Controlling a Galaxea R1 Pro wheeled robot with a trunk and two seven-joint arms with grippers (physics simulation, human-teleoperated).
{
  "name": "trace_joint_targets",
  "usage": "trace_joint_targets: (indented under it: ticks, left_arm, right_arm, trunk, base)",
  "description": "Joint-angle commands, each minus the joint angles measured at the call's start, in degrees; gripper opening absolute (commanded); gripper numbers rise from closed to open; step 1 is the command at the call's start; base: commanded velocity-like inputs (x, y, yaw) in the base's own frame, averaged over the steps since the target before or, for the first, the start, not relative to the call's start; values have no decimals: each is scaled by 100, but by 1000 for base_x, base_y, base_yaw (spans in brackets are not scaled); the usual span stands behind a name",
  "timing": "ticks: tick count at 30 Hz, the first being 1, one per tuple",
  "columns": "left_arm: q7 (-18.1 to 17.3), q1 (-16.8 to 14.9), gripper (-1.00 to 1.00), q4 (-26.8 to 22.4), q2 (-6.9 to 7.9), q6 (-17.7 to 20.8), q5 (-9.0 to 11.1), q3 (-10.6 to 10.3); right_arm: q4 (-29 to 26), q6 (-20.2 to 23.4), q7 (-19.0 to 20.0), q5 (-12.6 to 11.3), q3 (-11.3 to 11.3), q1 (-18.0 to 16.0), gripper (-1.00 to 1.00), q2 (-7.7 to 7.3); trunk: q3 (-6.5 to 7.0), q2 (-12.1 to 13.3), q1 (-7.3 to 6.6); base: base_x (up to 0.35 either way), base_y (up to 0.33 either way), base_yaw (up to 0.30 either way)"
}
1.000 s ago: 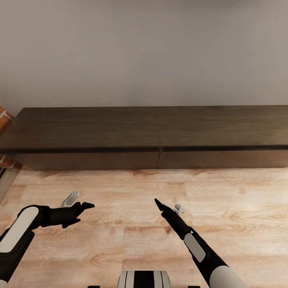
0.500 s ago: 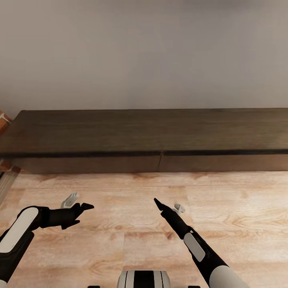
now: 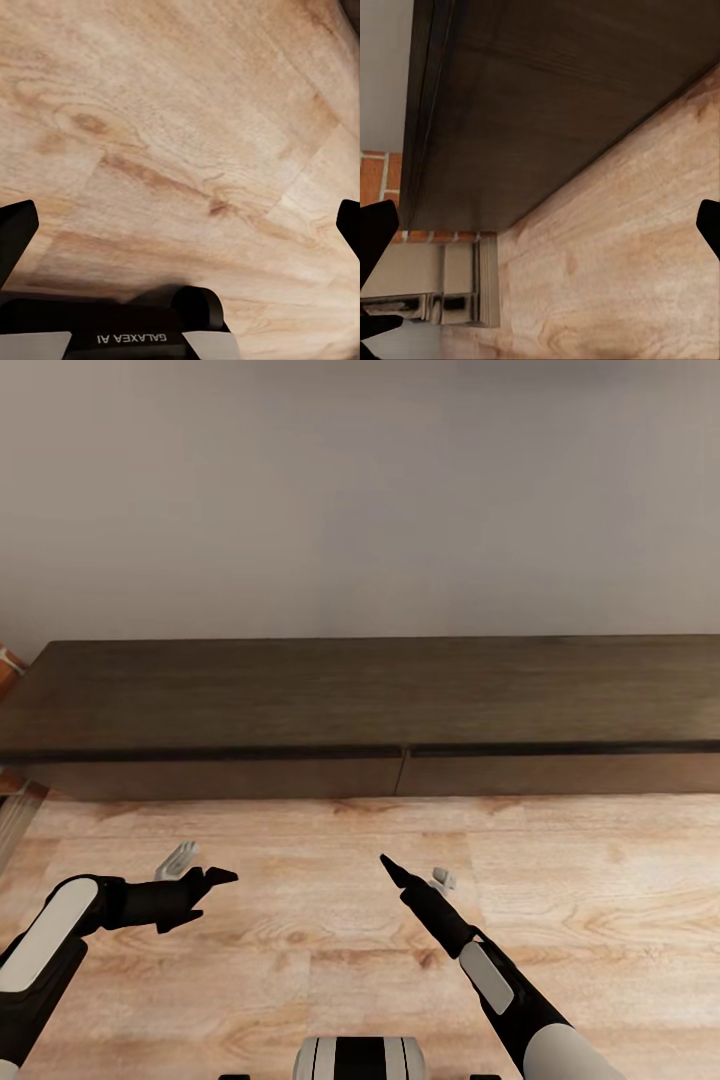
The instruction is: Place each of the two pumpkins and all three candles from the living room inside a cabinet in the living room (use any cabinet), then make sure every cabinet is closed, and position the cauldron so it is next to a table in the living room.
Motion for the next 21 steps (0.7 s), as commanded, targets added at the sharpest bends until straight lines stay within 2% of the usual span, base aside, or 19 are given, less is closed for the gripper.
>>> trace_joint_targets:
  ticks: [1, 7, 9, 10, 11, 12, 13, 14, 15, 17, 18, 19, 21]
  left_arm:
    - [59, -3, 100, -5, 8, 1, 61, -7]
    - [55, 8, 100, -80, 80, 36, 96, 0]
    - [52, 57, 100, -217, 238, 49, 212, -1]
    - [51, 121, 100, -312, 394, 52, 339, -1]
    - [51, 209, 100, -400, 601, 54, 538, -1]
    - [51, 306, 100, -474, 842, 56, 828, -1]
    - [51, 403, 100, -526, 1096, 57, 1189, -1]
    - [50, 538, 100, -571, 1470, 57, 1790, -1]
    - [54, 614, 100, -582, 1709, 58, 2183, -1]
    - [56, 744, 100, -590, 2131, 58, 2827, -1]
    - [54, 767, 100, -586, 2191, 58, 2902, -1]
    - [45, 821, 100, -566, 2332, 58, 3053, 1]
    - [38, 865, 100, -548, 2445, 58, 3178, 5]
  right_arm:
    - [5, 19, 62, -56, 21, -4, 100, -3]
    - [9, 59, 202, -64, 18, -4, 100, -3]
    - [12, 78, 330, -68, 17, -2, 100, -3]
    - [13, 115, 390, -69, 14, -1, 100, -3]
    - [13, 161, 434, -71, 12, -3, 100, -3]
    - [14, 206, 461, -74, 11, -2, 100, -3]
    - [14, 240, 482, -86, 10, 0, 100, -3]
    - [14, 271, 499, -126, 9, 0, 100, -3]
    - [14, 284, 503, -150, 9, -2, 100, -1]
    - [14, 298, 508, -180, 8, -4, 100, 3]
    - [14, 299, 510, -184, 8, -2, 100, 4]
    - [14, 301, 515, -191, 8, -3, 100, 2]
    - [19, 302, 523, -195, 8, -4, 100, -1]
  trunk:
    - [-3, -1, 0]
    - [-3, -1, 0]
    - [-3, -1, 0]
    - [-3, -1, 0]
    - [-3, -1, 0]
    - [-3, -1, 0]
    - [-3, -1, 0]
    - [-3, -1, 0]
    - [-3, -1, 0]
    - [-3, -1, 0]
    - [-3, -1, 0]
    - [-3, -1, 0]
    - [-3, -1, 0]
  base:
    - [14, 0, 0]
    - [4, 0, 0]
    - [0, 0, 0]
    - [0, 0, 0]
    - [0, 0, 0]
    - [0, 0, 0]
    - [0, 0, 0]
    - [0, 0, 0]
    - [0, 0, 0]
    - [0, 0, 0]
    - [0, 0, 0]
    - [0, 0, 0]
    - [0, 0, 0]
